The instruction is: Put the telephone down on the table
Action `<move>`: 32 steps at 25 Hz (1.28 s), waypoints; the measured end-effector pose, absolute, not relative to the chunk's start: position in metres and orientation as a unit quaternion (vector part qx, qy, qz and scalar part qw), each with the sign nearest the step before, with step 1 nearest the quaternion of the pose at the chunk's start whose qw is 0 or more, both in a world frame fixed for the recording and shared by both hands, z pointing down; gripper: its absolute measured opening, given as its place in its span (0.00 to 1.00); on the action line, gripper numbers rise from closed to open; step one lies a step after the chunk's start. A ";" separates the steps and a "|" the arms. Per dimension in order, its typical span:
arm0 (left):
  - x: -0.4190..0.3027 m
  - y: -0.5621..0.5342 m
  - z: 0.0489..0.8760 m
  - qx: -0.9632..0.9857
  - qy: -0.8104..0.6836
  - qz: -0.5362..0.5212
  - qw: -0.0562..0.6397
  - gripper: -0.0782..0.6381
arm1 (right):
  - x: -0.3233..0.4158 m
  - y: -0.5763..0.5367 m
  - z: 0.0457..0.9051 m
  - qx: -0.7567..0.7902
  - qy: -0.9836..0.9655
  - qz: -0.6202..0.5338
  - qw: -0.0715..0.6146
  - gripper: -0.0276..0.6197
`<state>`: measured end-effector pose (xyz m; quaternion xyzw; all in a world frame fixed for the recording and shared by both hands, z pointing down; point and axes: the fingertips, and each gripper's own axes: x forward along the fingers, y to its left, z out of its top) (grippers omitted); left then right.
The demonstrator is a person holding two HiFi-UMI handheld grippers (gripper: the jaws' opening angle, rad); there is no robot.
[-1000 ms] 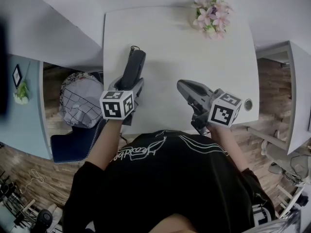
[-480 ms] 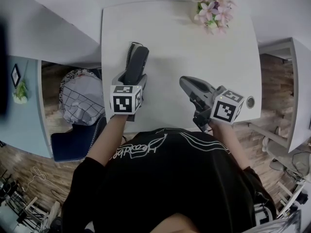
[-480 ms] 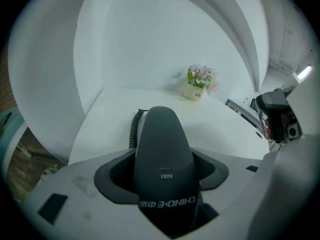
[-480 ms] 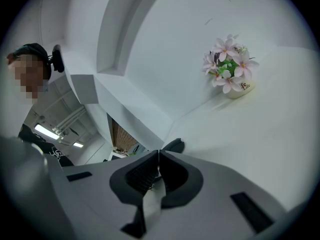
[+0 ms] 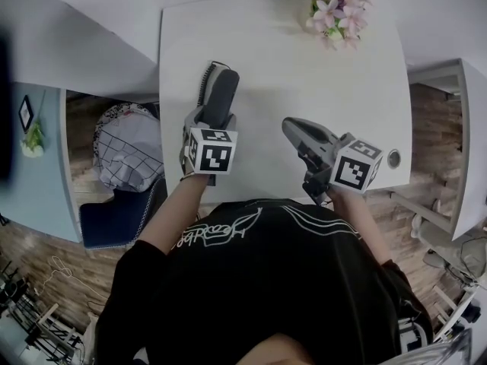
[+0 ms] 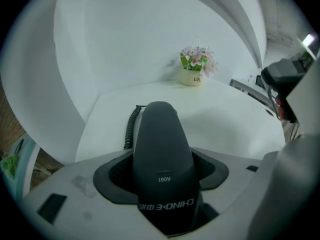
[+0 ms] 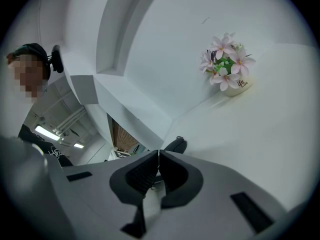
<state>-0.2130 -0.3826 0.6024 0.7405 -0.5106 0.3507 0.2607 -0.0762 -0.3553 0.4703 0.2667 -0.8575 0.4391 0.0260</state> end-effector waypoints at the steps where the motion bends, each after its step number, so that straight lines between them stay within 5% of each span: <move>1: -0.212 -0.383 0.604 0.738 -0.513 0.355 0.256 0.51 | -0.075 -0.356 0.469 0.267 -0.858 0.438 0.023 0.10; 18: -0.232 -0.353 0.560 0.709 -0.576 0.312 0.262 0.59 | -0.023 -0.312 0.440 0.253 -0.872 0.418 0.024 0.10; 32: -0.124 -0.224 0.385 0.795 -0.541 0.039 0.272 0.58 | 0.018 -0.218 0.379 0.187 -0.916 0.354 0.011 0.10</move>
